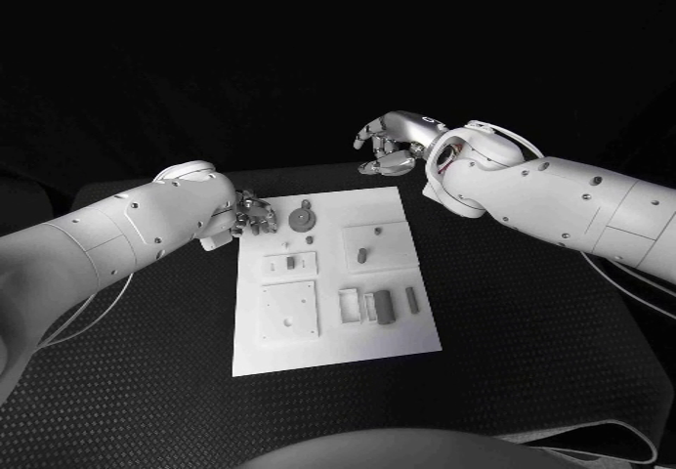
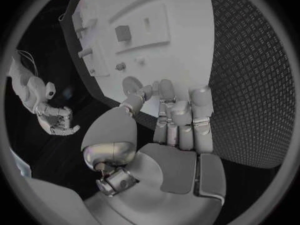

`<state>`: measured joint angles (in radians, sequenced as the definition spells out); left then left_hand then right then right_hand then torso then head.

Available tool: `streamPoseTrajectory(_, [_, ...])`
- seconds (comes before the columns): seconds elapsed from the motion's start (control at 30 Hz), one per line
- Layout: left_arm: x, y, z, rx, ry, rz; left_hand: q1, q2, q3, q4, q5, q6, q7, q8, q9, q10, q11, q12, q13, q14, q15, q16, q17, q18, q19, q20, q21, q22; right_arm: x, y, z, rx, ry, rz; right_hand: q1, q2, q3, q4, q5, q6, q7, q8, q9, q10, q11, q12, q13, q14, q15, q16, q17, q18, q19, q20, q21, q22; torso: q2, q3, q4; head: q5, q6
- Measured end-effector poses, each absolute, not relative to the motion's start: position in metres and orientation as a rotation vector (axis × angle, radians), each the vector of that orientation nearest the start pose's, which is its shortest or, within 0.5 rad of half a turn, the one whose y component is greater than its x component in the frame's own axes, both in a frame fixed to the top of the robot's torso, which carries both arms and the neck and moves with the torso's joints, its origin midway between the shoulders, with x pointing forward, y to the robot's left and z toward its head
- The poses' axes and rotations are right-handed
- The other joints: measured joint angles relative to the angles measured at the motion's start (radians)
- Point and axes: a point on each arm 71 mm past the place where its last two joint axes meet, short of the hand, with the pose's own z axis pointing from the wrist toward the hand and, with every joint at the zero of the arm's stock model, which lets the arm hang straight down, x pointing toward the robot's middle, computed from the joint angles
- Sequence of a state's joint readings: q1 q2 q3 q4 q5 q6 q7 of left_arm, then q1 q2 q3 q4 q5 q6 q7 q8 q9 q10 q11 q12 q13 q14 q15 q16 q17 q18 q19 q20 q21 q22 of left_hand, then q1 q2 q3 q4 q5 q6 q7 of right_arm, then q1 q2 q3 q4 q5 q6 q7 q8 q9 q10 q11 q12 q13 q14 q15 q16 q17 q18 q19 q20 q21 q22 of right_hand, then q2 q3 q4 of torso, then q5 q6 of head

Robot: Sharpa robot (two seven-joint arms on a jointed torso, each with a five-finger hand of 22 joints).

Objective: Assemble the parts on the task board

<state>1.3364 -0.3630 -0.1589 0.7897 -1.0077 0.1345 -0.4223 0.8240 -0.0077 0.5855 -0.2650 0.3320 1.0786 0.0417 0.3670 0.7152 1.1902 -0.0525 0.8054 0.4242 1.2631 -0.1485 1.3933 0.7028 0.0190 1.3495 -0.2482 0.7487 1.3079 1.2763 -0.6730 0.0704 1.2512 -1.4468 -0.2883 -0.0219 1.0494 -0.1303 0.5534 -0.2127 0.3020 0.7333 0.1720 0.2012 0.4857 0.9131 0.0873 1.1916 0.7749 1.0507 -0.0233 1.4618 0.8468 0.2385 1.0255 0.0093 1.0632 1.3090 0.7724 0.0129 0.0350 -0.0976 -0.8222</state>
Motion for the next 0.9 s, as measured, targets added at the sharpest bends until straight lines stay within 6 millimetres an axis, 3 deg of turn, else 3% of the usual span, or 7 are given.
streamPoseTrajectory(0.27, [0.598, 0.187, -0.210, -0.318, 2.203, -0.260, 0.000, 0.000, 0.036, 0.008, -0.016, 0.026, -0.019, 0.007, -0.002, 0.034, -0.012, 0.003, -0.007, 0.006, -0.002, 0.007, 0.008, 0.000, 0.006, -0.002, 0.007, 0.000, 0.556, -0.193, -0.121, -0.129, 1.510, 0.629, 0.000, 0.000, 0.000, 0.000, 0.000, 0.000, 0.000, 0.000, 0.000, 0.000, 0.000, 0.000, 0.000, 0.000, 0.000, 0.000, 0.000, 0.000, 0.000, 0.000, 0.000, 0.000, -0.001, 0.0000, 0.0003, 0.002, 0.000])
streamPoseTrajectory(0.53, [0.590, 0.191, -0.209, -0.335, 2.219, -0.302, 0.000, 0.000, 0.037, 0.008, 0.068, 0.045, -0.035, 0.014, -0.002, 0.063, -0.021, 0.007, -0.013, 0.010, -0.011, 0.016, 0.026, -0.001, 0.014, -0.004, 0.016, 0.000, 0.558, -0.200, -0.121, -0.119, 1.514, 0.612, 0.000, 0.000, 0.000, 0.000, 0.000, 0.000, 0.000, 0.000, 0.000, 0.000, 0.000, 0.000, 0.000, 0.000, 0.000, 0.000, 0.000, 0.000, 0.000, 0.000, 0.000, 0.000, -0.002, -0.0007, 0.0027, 0.004, 0.001])
streamPoseTrajectory(0.9, [0.570, 0.186, -0.201, -0.324, 2.233, -0.373, -0.012, 0.012, 0.037, 0.008, 0.075, 0.050, -0.036, 0.017, 0.000, 0.072, -0.023, 0.011, -0.022, 0.010, -0.016, 0.031, 0.046, -0.001, 0.020, -0.006, 0.031, 0.000, 0.562, -0.208, -0.124, -0.108, 1.527, 0.589, 0.000, 0.000, 0.000, 0.000, 0.000, 0.000, 0.000, 0.000, -0.001, 0.000, 0.000, 0.000, 0.000, 0.000, 0.000, 0.000, 0.000, 0.000, -0.002, 0.002, 0.000, 0.000, -0.002, -0.0006, 0.0038, 0.012, 0.004])
